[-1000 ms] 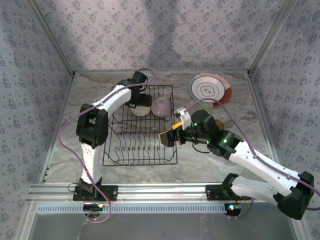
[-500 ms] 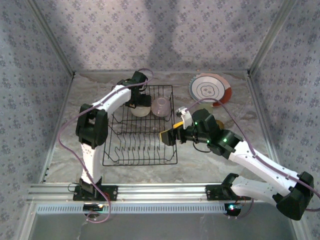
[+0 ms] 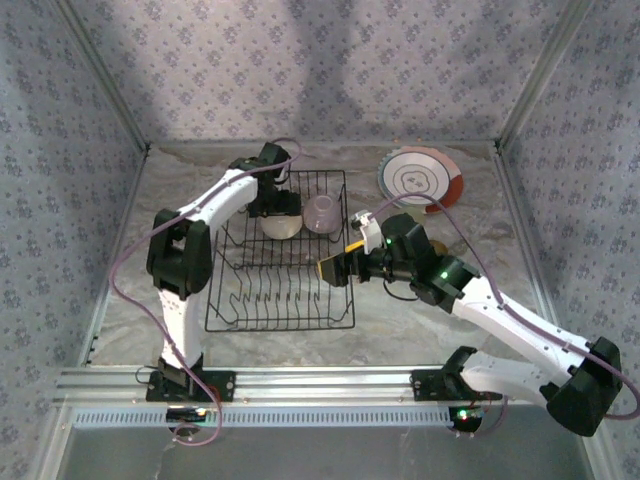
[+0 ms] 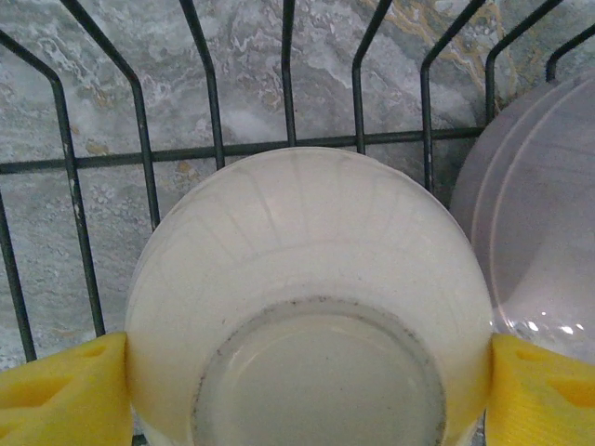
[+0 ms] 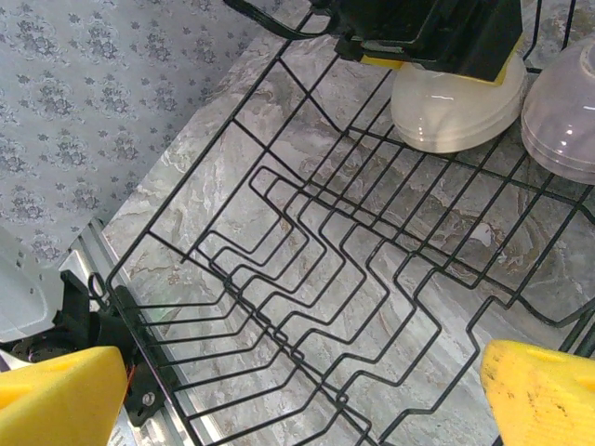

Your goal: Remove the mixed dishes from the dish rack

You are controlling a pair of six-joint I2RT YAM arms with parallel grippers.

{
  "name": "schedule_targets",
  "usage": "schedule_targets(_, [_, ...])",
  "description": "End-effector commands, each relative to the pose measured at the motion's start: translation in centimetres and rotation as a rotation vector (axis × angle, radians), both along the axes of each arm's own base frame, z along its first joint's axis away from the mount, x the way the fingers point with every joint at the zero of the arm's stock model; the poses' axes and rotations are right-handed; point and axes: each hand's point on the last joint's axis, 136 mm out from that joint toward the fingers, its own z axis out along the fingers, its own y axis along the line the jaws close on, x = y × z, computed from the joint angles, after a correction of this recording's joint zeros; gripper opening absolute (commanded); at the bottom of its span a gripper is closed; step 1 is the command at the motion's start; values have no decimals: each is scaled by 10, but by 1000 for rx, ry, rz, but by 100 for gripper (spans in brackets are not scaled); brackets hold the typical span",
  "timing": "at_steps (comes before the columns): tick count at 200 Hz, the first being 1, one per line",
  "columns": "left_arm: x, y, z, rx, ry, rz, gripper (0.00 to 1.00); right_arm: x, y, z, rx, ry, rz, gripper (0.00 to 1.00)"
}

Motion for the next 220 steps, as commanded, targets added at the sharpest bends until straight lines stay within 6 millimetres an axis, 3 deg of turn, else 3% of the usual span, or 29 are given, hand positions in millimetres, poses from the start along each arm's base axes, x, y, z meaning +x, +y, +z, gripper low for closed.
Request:
schedule_targets(1, [-8, -6, 32, -87, -19, 3, 24, 1, 2, 0, 10, -14, 21, 100])
schedule_targets(118, [-13, 7, 50, -239, 9, 66, 24, 15, 13, -14, 27, 10, 40, 100])
schedule_targets(157, [-16, 2, 61, -316, 20, 63, 24, 26, 28, -17, 50, 16, 68, 100])
schedule_targets(220, [-25, 11, 82, -438, 19, 90, 24, 52, 55, -30, 103, 47, 100, 100])
